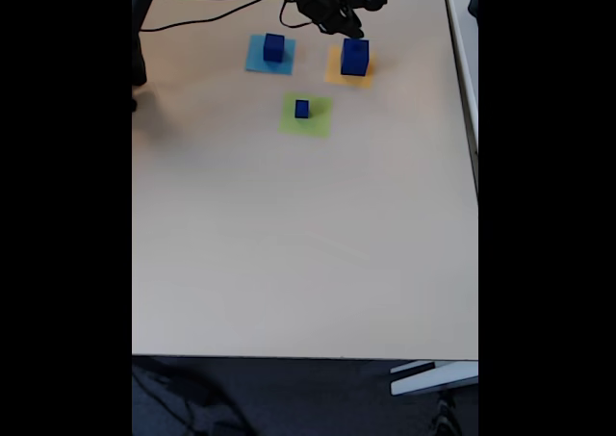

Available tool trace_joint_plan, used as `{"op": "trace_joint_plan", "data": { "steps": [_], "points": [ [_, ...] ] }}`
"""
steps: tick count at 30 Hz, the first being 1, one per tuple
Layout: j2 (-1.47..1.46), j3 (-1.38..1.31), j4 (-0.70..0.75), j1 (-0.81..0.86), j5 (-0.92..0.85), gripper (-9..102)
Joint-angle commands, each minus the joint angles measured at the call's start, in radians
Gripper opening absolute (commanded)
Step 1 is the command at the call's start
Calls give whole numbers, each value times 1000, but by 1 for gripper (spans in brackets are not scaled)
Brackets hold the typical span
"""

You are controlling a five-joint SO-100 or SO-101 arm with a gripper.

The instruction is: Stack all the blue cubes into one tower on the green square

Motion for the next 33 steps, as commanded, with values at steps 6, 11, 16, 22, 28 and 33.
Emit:
{"op": "trace_joint_plan", "data": {
  "steps": [6, 11, 16, 22, 28, 33],
  "points": [
    [164, -94, 54, 12, -51, 8],
    [207, 2, 106, 26, 20, 9],
    [259, 112, 143, 34, 41, 18],
    [360, 295, 140, 55, 49, 32],
    [414, 400, 126, 100, 14, 32],
    [451, 512, 71, 140, -14, 31]
  ]
}}
